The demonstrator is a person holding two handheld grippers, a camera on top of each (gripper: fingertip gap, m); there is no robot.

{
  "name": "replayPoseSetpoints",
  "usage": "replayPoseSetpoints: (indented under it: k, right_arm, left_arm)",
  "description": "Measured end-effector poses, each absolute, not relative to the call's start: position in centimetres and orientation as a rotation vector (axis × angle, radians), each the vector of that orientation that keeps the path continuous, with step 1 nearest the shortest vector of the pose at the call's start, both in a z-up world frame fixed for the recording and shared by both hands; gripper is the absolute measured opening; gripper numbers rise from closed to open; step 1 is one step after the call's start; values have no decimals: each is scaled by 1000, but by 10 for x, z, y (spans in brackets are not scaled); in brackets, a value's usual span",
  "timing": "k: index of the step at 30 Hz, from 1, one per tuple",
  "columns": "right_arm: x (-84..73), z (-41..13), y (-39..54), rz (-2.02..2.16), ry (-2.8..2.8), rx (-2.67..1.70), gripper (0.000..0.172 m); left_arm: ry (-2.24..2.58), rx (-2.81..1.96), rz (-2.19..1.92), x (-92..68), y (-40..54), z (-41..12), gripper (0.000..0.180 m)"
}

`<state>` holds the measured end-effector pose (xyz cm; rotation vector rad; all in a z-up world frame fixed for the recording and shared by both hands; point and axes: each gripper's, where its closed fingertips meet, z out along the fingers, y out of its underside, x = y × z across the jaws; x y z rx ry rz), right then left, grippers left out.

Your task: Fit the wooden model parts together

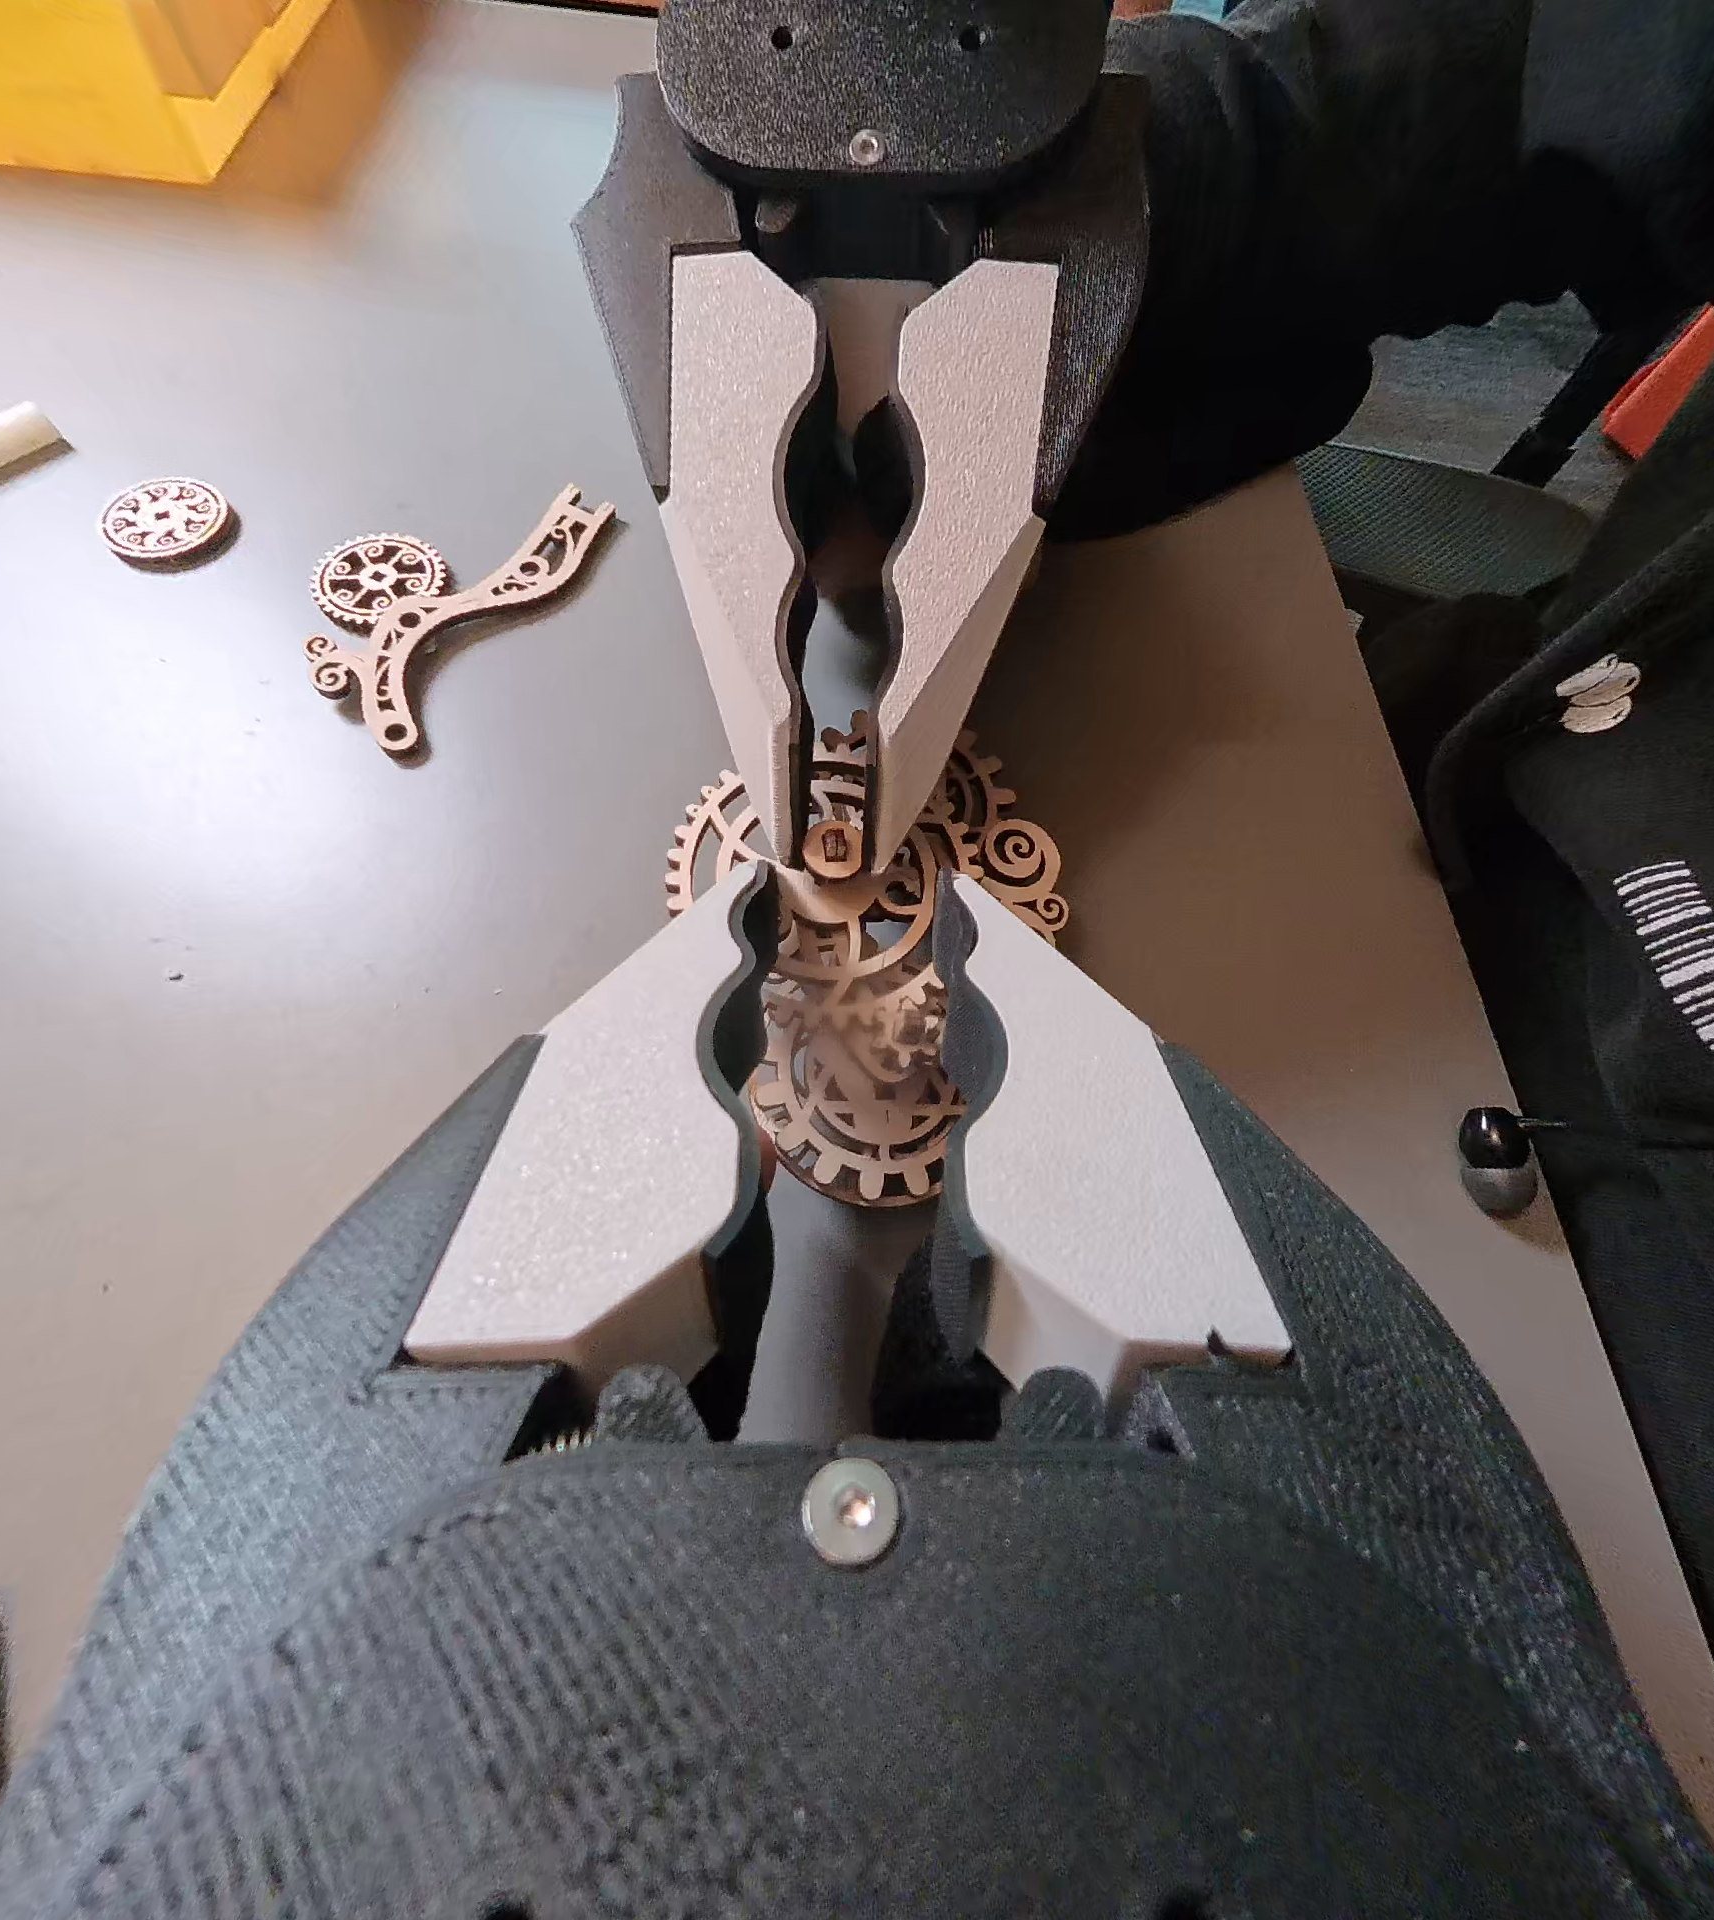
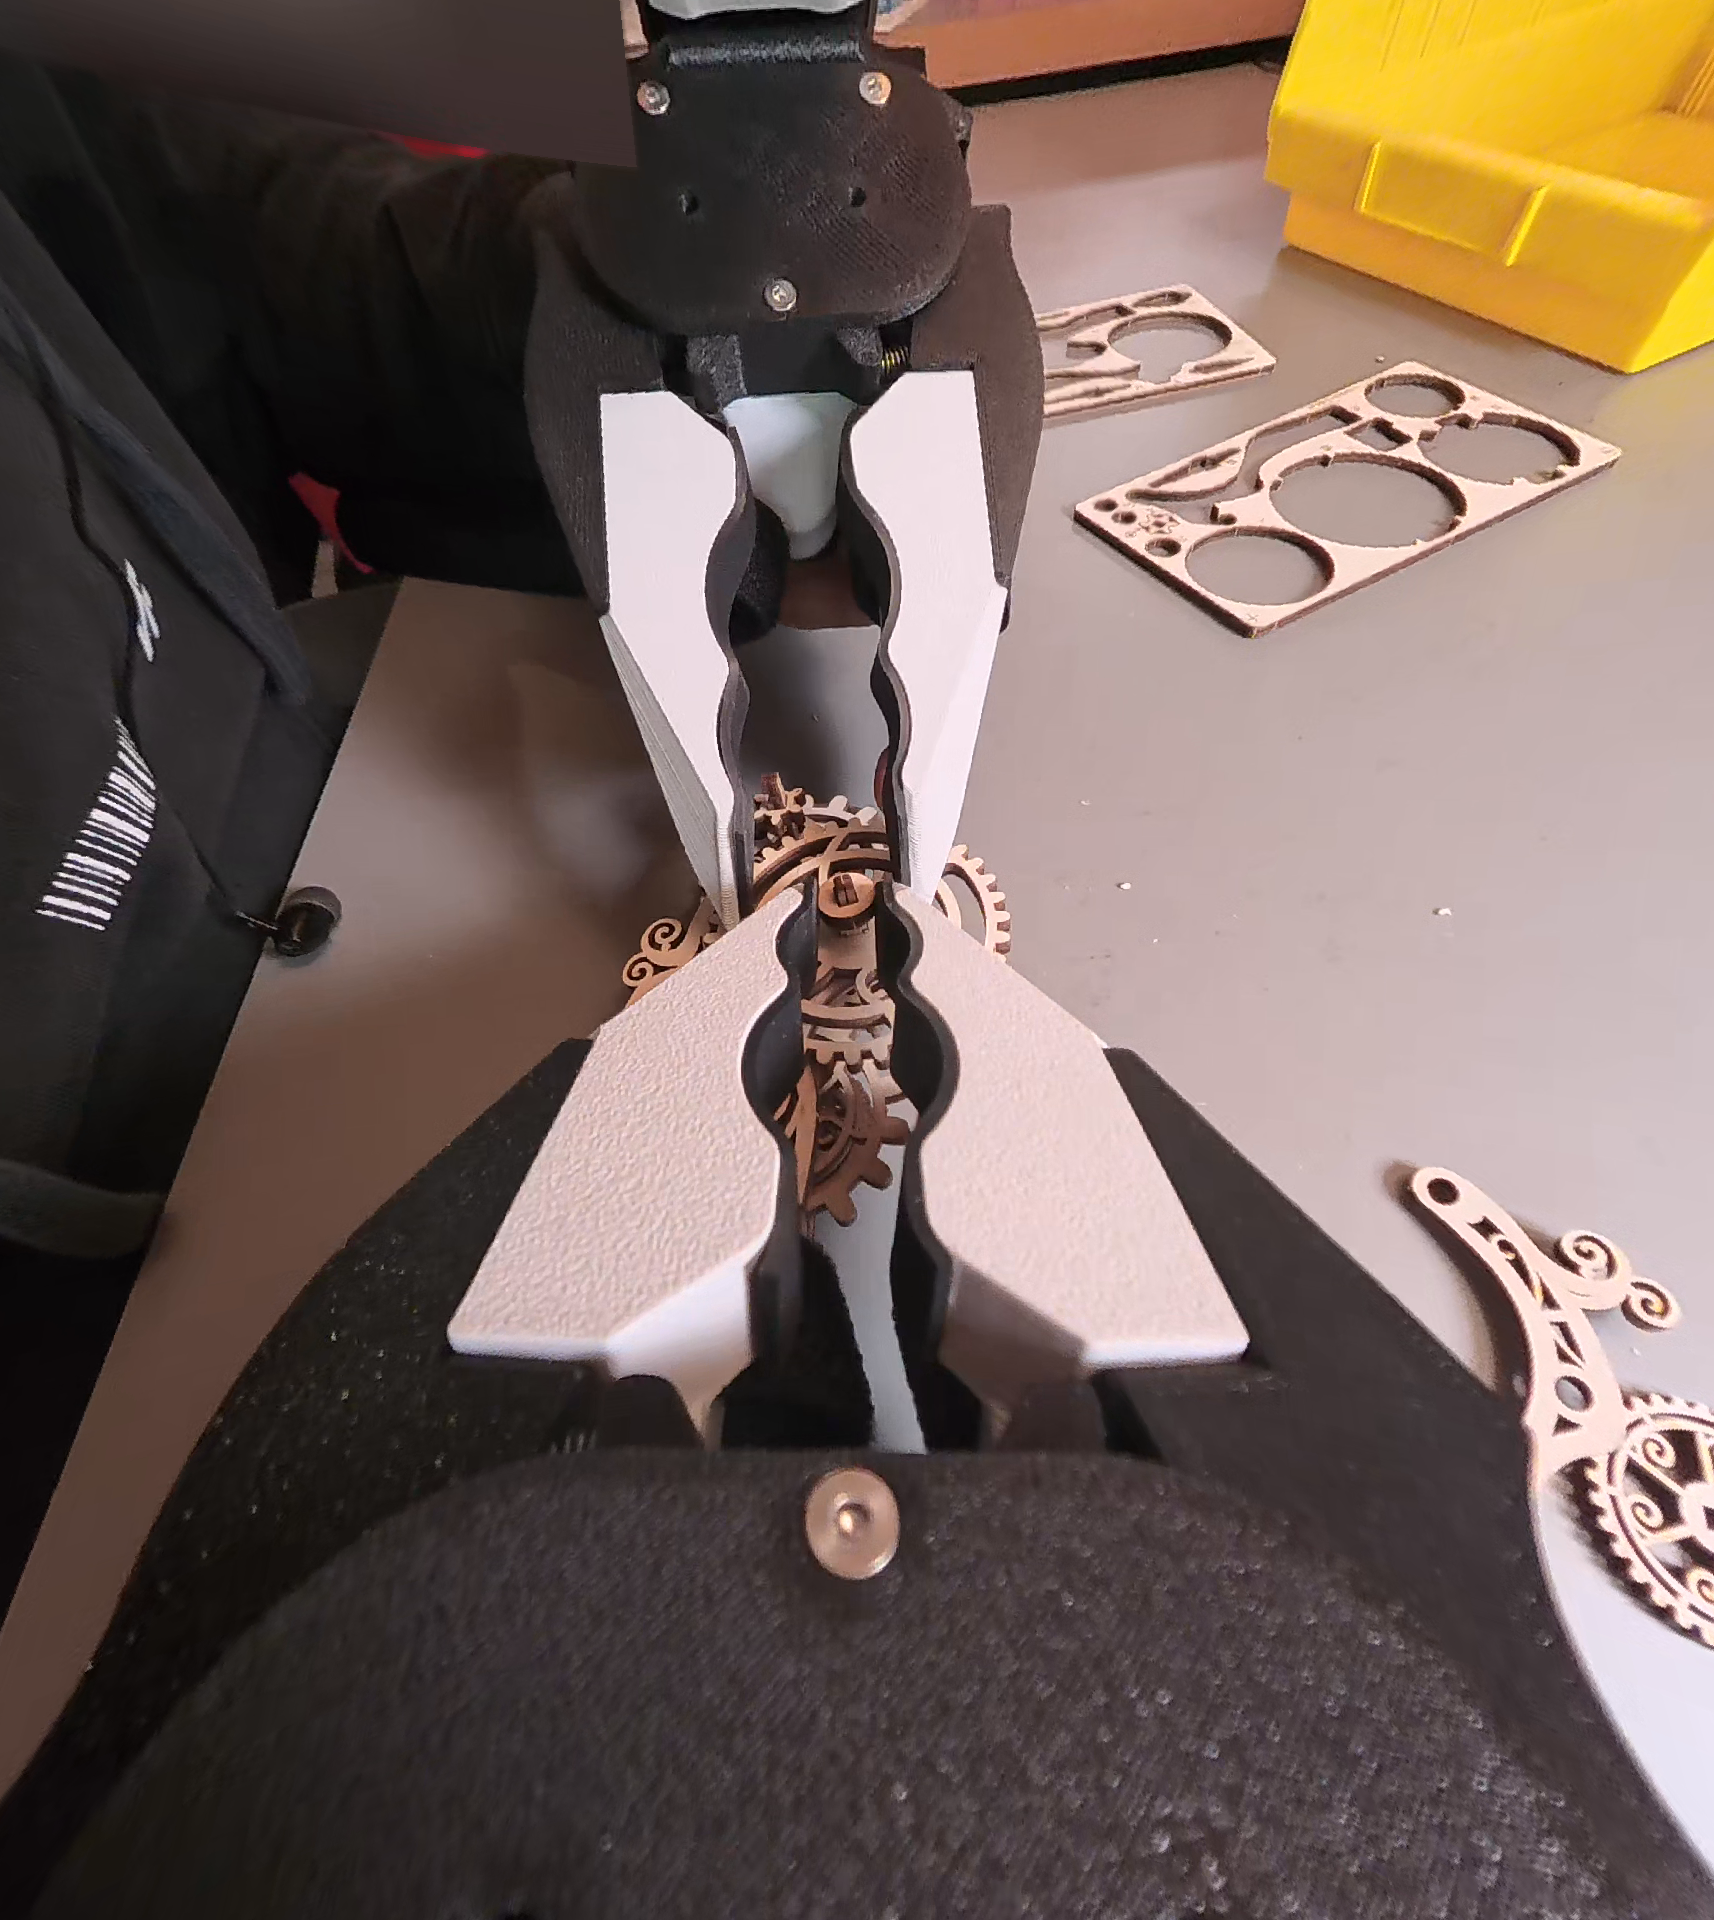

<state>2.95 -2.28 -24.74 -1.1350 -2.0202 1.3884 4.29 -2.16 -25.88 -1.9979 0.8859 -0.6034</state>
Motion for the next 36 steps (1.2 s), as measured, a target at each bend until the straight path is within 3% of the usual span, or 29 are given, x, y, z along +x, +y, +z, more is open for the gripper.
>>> replayPoseSetpoints:
  k: [9, 12, 14, 29, 36]
  right_arm:
    - [29, -241, -20, 1492, -1975, -1179, 7]
    - [23, -199, -5, 1742, -1681, -1123, 8]
    - [25, -220, -10, 1569, -1805, -1113, 9]
    - [26, -219, -10, 1596, -1833, -1079, 9]
    - [26, -218, -17, 1516, -1859, -990, 9]
  left_arm:
    - [875, -1994, -630, 42, -19, -255, 29]
    - [897, -2039, -661, 43, -24, -268, 30]
    - [944, -2033, -543, 39, -23, -266, 28]
    - [904, -2036, -646, 36, -22, -263, 29]
    - [773, -1916, -776, 29, -20, -231, 31]
